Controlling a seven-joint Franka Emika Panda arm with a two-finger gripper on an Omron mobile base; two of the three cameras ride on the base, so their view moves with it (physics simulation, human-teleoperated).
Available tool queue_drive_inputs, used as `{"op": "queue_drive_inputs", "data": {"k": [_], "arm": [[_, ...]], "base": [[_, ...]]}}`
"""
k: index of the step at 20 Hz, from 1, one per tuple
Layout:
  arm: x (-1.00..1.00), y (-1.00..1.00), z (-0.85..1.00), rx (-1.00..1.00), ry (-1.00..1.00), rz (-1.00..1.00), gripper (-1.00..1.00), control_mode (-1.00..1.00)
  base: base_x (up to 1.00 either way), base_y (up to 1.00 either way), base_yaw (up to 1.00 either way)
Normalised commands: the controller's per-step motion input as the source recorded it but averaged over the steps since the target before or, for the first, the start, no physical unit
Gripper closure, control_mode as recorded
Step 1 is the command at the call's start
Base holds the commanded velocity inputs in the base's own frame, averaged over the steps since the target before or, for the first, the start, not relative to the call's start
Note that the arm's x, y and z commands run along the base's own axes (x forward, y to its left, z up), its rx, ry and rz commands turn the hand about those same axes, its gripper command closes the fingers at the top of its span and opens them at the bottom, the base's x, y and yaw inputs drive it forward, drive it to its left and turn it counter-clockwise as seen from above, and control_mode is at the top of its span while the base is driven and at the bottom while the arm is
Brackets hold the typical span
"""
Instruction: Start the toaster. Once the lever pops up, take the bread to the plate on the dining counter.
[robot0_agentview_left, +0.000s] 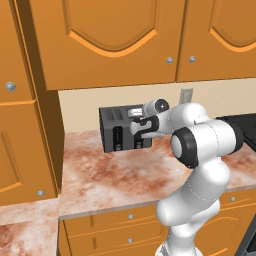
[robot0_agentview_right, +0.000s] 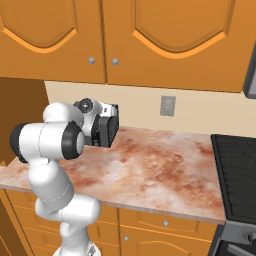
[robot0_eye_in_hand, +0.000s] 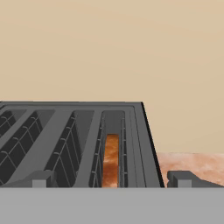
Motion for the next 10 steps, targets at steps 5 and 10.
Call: {"op": "queue_drive_inputs", "data": {"k": [5,10], "arm": [[0.0,0.0,0.0,0.0,0.0,0.0,-1.0,-1.0],[0.0,0.0,0.0,0.0,0.0,0.0,-1.0,-1.0]], "base": [[0.0,0.0,0.0],[0.0,0.0,0.0]]}}
